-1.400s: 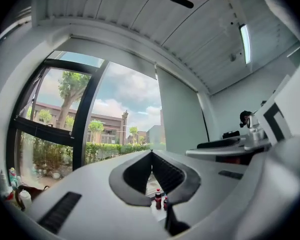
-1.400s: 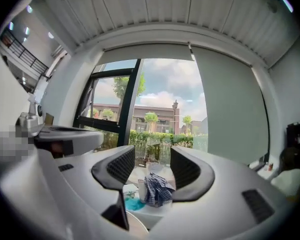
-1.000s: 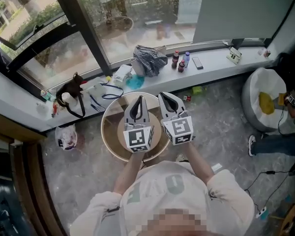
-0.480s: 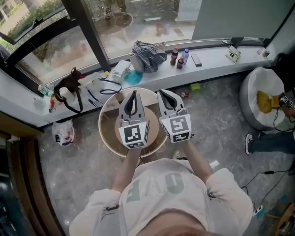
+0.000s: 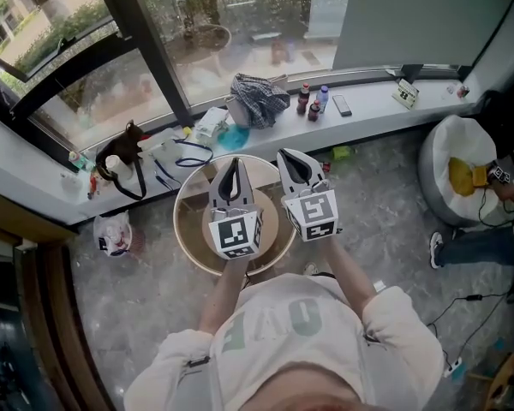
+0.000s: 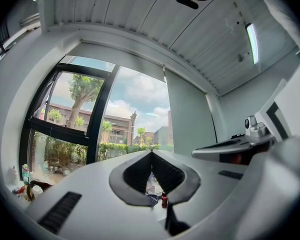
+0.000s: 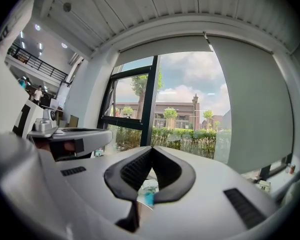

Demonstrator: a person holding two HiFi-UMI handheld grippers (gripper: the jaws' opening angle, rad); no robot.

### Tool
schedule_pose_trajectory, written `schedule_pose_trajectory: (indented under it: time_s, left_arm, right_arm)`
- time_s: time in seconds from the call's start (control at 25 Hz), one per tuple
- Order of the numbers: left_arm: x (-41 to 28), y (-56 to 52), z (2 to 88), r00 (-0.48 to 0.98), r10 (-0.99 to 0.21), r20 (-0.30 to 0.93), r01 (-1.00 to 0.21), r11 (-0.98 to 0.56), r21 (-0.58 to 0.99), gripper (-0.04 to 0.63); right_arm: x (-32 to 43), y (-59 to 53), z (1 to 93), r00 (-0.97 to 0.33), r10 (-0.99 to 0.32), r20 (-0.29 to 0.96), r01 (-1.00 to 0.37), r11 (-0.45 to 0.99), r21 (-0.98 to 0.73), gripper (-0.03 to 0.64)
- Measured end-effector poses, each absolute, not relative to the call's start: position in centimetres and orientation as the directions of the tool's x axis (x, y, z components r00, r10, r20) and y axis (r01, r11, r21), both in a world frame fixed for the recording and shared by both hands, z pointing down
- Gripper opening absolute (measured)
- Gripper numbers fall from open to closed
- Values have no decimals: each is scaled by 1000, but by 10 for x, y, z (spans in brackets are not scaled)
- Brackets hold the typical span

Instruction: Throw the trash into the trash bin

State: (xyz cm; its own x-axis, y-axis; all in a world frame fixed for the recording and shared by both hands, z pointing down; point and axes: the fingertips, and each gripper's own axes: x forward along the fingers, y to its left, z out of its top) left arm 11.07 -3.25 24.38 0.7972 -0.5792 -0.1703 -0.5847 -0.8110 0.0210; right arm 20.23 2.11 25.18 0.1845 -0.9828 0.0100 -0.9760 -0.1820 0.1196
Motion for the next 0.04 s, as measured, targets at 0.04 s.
schedule_pose_trajectory:
  time_s: [0.04]
  left_arm:
    - [110, -32, 244, 797, -580, -168, -585, -811, 22, 11]
  right_arm:
    - [201, 21, 251, 181, -983, 9, -976, -178, 123, 14]
